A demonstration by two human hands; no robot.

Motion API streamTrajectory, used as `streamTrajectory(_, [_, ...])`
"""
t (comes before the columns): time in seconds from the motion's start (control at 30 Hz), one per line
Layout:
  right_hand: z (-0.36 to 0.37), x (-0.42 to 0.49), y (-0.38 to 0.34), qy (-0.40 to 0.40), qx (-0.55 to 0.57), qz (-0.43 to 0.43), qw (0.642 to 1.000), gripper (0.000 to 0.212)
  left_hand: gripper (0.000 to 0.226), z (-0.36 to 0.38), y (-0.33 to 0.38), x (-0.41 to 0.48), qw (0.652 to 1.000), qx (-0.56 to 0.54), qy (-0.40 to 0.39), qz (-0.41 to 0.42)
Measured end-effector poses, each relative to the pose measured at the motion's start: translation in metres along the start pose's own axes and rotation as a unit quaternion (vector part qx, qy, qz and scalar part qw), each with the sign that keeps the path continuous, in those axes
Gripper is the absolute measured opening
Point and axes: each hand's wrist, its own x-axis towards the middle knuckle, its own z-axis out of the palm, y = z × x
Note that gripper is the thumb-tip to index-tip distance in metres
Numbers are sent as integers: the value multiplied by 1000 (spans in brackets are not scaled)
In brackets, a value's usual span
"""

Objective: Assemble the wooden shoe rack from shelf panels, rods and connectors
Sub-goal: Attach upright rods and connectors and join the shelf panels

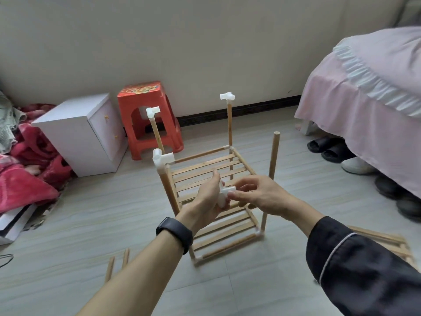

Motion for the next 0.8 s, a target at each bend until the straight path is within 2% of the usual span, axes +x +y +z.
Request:
streamTrajectory(0.13, [-19, -9, 8, 93, 67, 19, 993, 23, 43, 14, -2, 12, 998, -1, -46, 32])
streamTrajectory(0.33, [-38, -15, 18, 164, 169, 61, 970, 27, 33, 25, -1, 22, 994, 15, -107, 30])
streamTrajectory(0.5, [-37, -9, 19, 276, 181, 35, 943, 23, 35, 42, 10, 32, 982, -141, -123, 21])
streamTrajectory(0.6, [-38, -9, 17, 296, 172, -1, 939, 15, 35, 50, 17, 41, 975, -167, -143, 43])
streamTrajectory(0.67, [-42, -11, 17, 294, 195, -15, 936, 13, 34, 57, 20, 47, 978, -129, -157, 53])
streamTrajectory(0.8, [-59, -16, 24, 335, 233, -21, 913, 11, 36, 74, 24, 60, 982, 34, -166, 78])
